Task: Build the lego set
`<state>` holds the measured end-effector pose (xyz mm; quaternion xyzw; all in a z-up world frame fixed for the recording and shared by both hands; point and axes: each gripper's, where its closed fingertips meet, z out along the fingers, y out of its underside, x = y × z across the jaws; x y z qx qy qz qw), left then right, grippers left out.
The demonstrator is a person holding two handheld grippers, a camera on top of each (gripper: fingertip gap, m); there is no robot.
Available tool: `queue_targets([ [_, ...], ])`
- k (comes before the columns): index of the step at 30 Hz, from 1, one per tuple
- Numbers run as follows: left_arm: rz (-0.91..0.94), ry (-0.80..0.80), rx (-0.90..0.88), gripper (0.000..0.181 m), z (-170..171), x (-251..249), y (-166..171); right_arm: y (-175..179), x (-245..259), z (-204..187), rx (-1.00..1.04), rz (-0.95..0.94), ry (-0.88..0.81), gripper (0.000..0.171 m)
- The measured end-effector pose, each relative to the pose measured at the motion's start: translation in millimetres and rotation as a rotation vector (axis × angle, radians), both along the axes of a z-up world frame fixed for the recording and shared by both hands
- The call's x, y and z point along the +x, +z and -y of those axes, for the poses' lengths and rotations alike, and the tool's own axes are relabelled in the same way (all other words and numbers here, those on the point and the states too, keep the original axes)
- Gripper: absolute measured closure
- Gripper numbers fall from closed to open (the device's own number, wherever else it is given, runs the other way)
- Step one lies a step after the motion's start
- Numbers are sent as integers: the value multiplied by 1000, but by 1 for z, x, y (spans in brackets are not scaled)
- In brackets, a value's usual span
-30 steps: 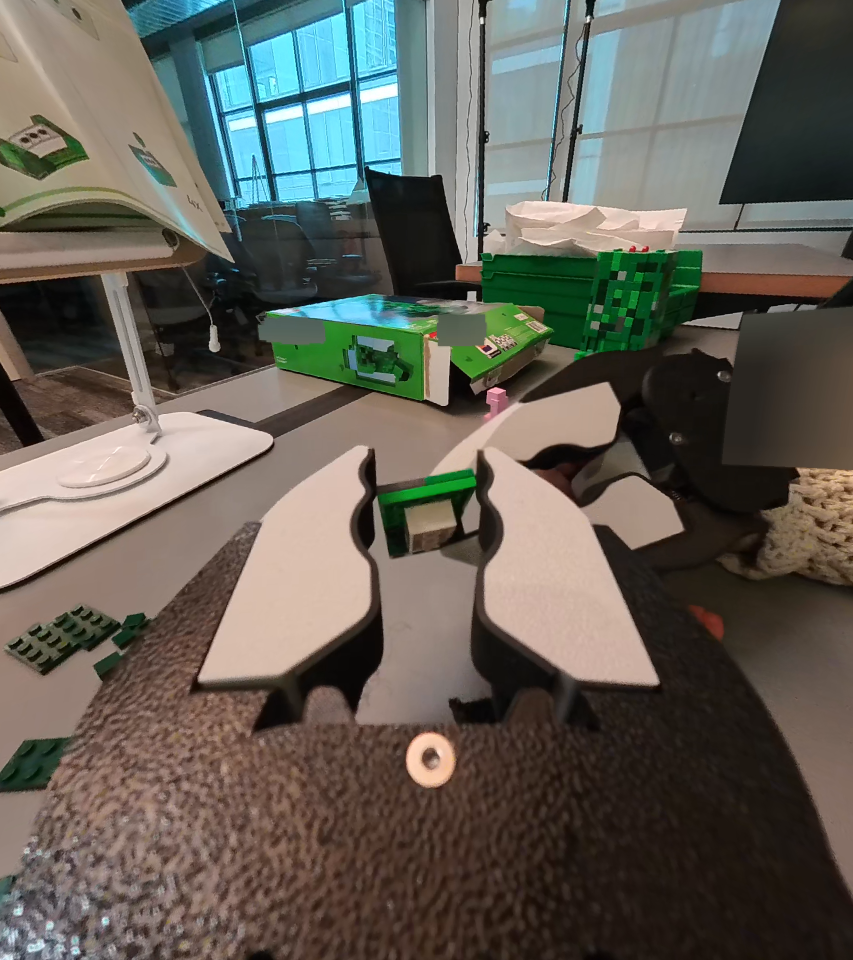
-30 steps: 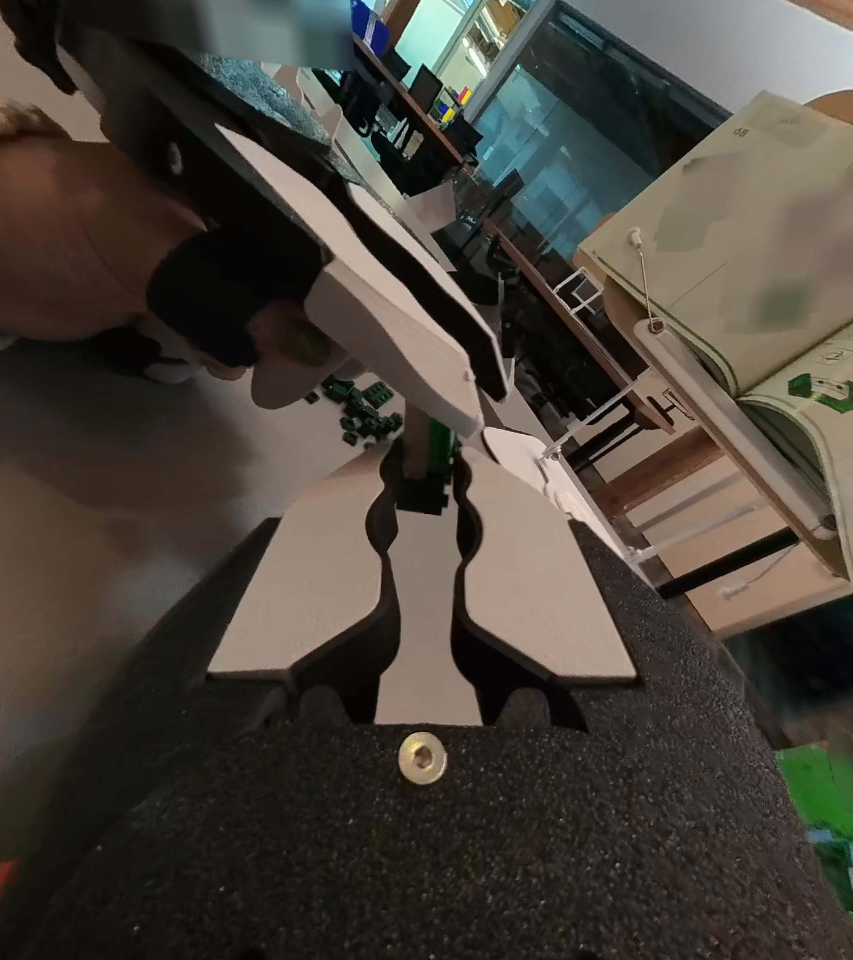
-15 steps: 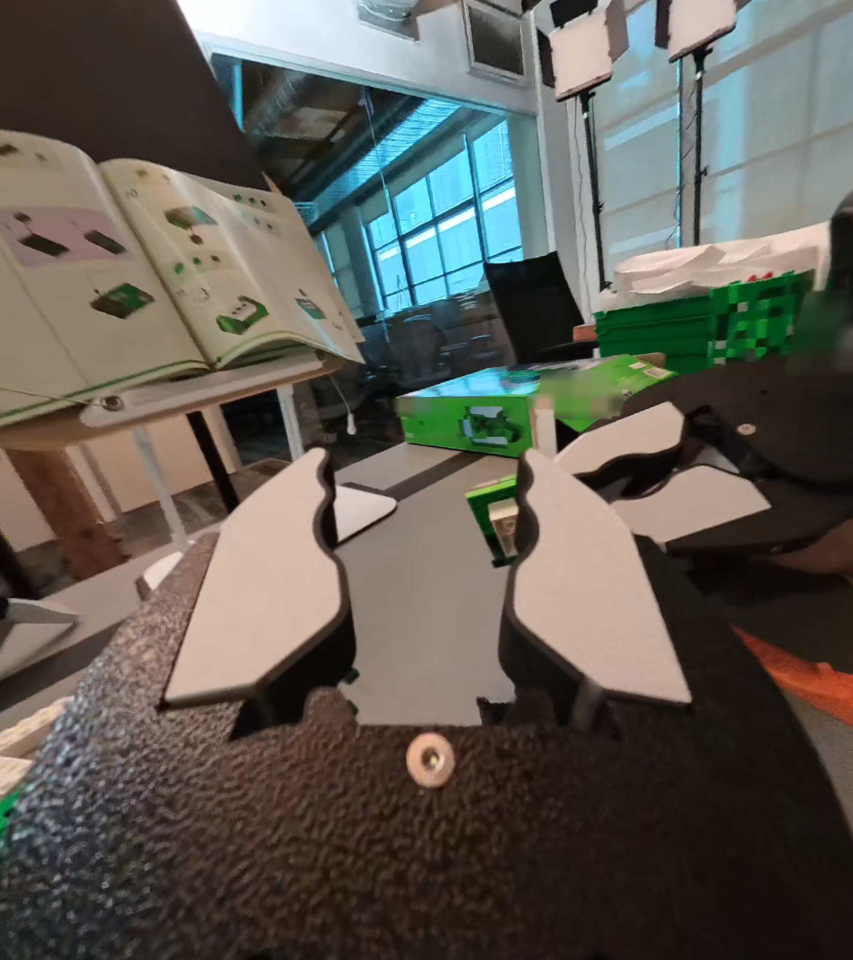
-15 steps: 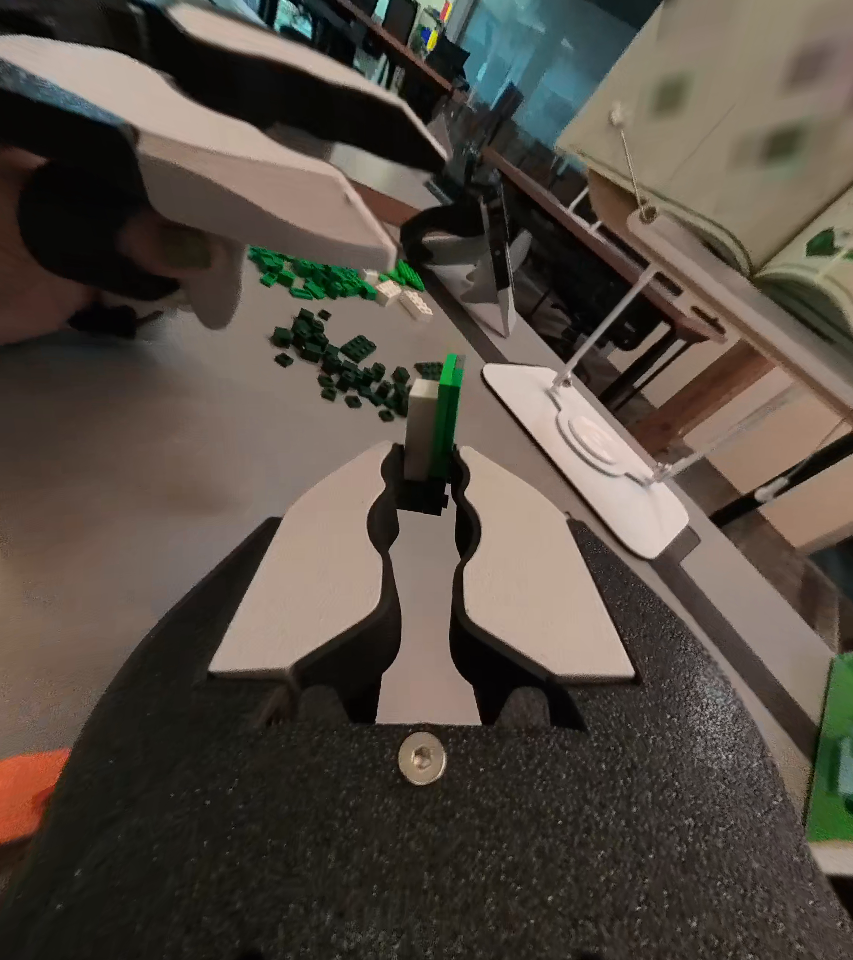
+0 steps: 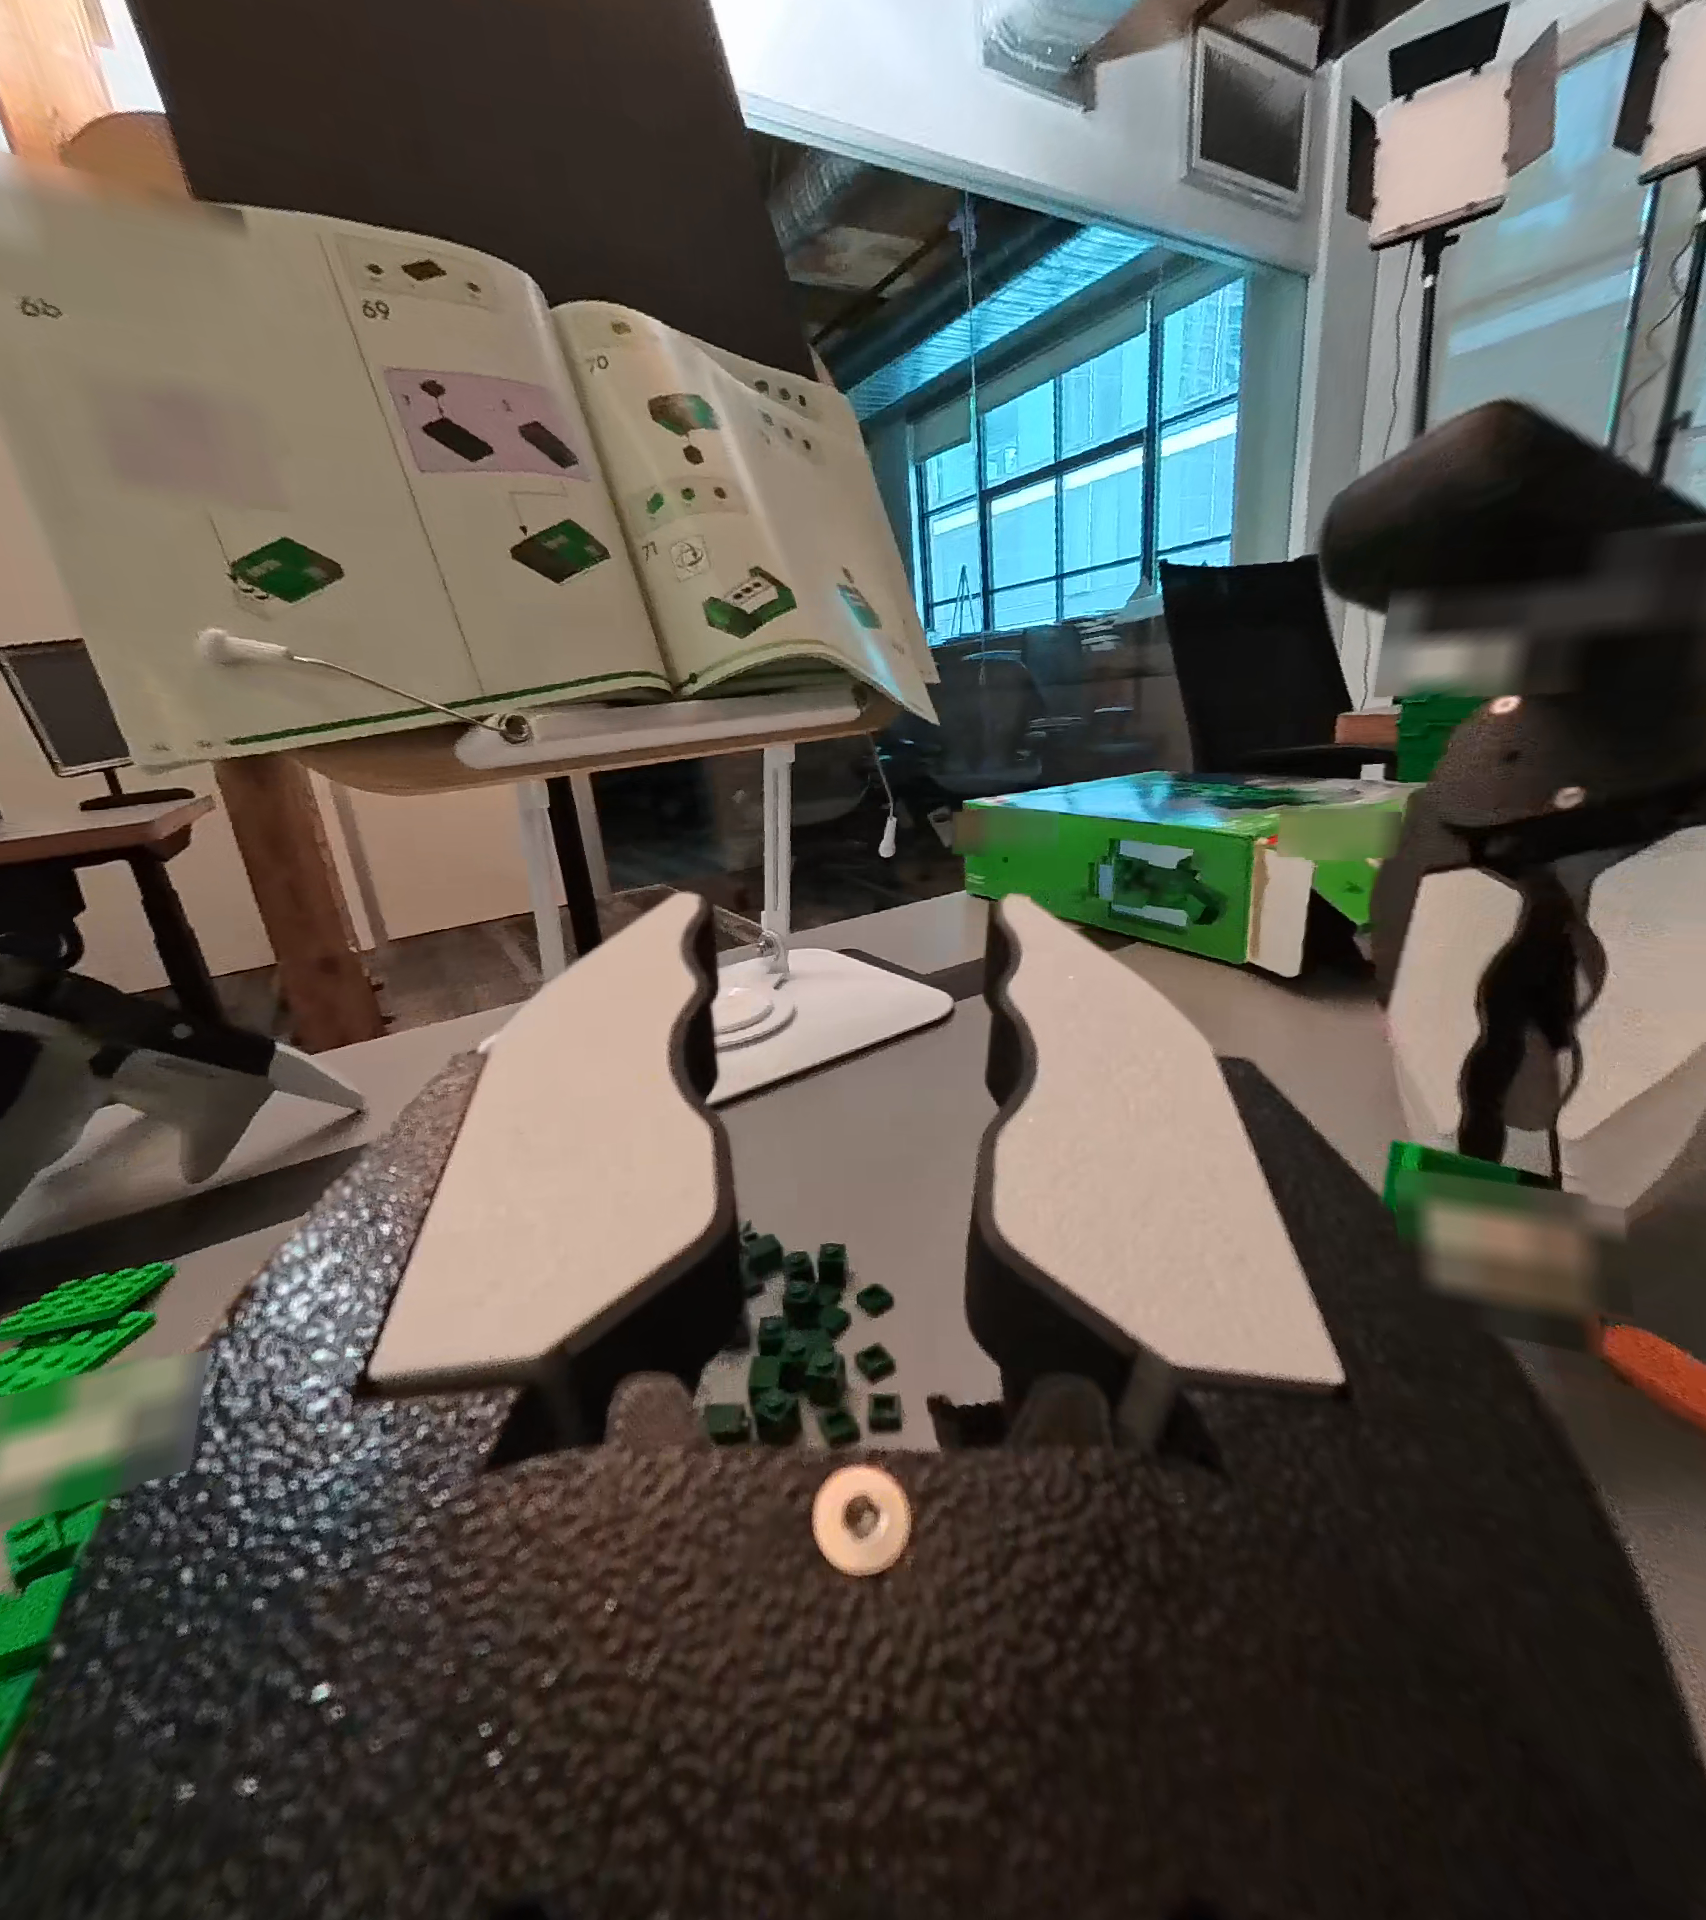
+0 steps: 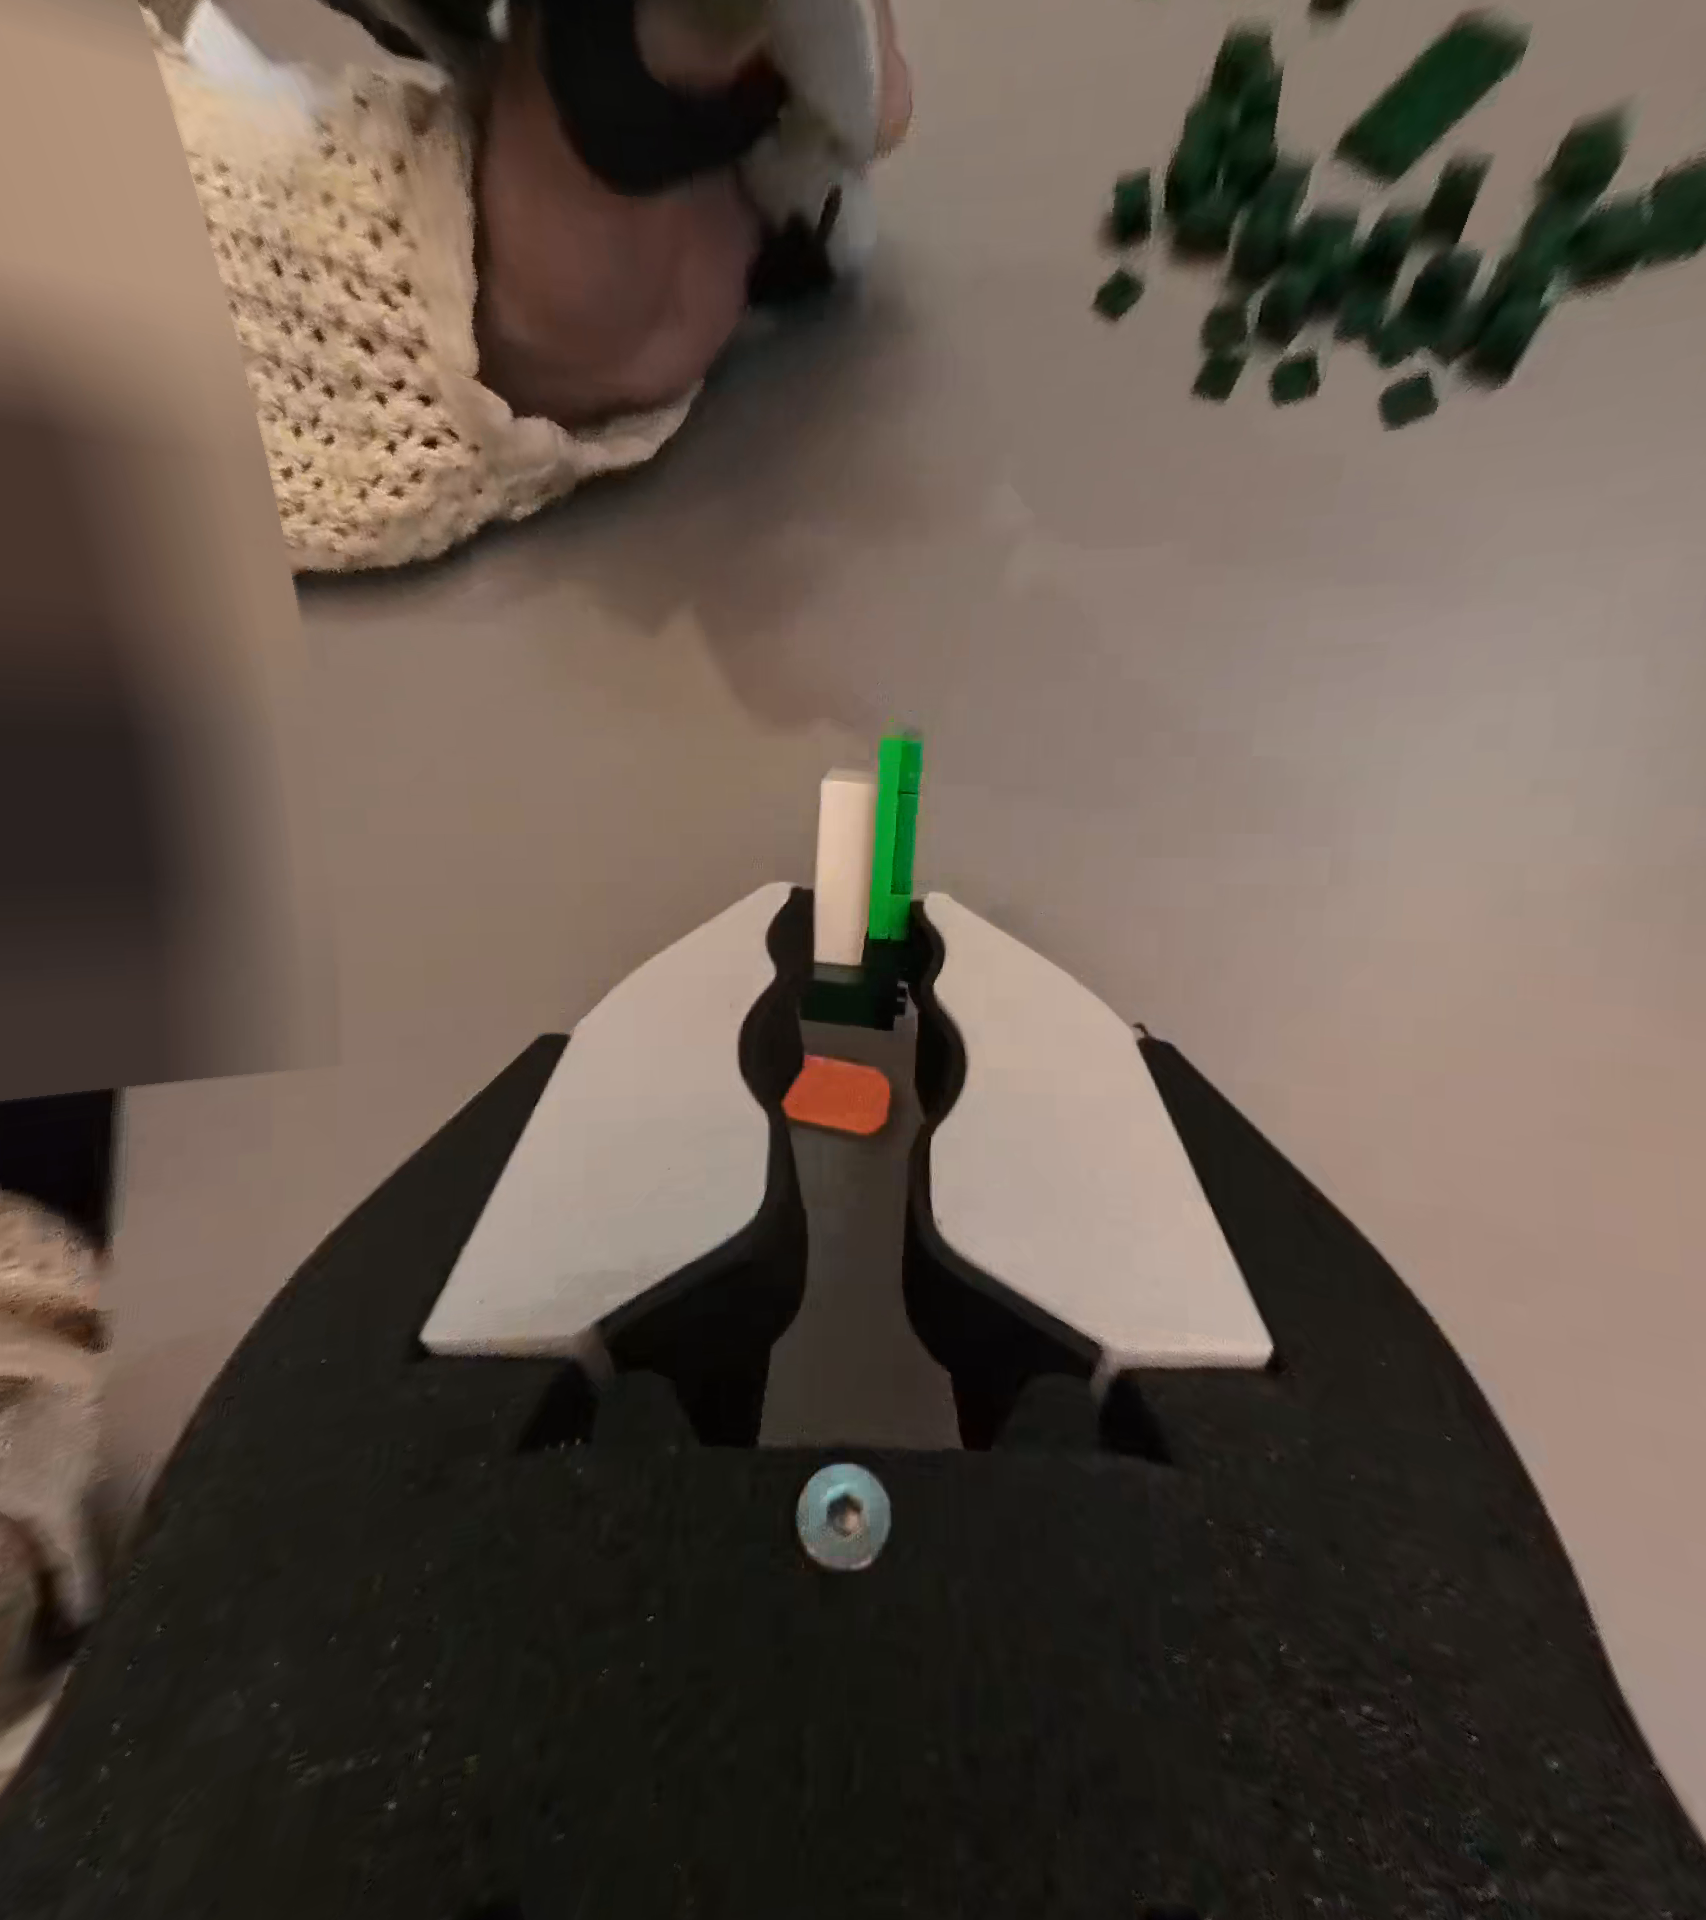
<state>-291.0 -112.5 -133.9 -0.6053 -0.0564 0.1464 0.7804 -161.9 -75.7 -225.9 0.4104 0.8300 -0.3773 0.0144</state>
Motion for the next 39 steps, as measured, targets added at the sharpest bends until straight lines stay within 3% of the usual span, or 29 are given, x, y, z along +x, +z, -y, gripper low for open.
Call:
queue_targets([
  [8,-8,-19,-7,136,-2,4,-1,-17,10,2,-82,475,46,155],
  [15,4,-29,-9,136,-3,3,-1,-27,8,1,-45,565,91,147],
  [19,-69,-27,-34,137,-6,10,0,-27,6,-5,-6,544,76,133],
  [22,-96,-37,-41,138,-9,16,0,-20,2,-10,0,457,48,133],
  [31,-31,-54,-37,139,-10,11,-4,0,-5,-11,263,-37,-117,140],
  [39,-72,-49,-44,141,-9,15,-3,-21,-3,-3,413,-1,-92,141],
])
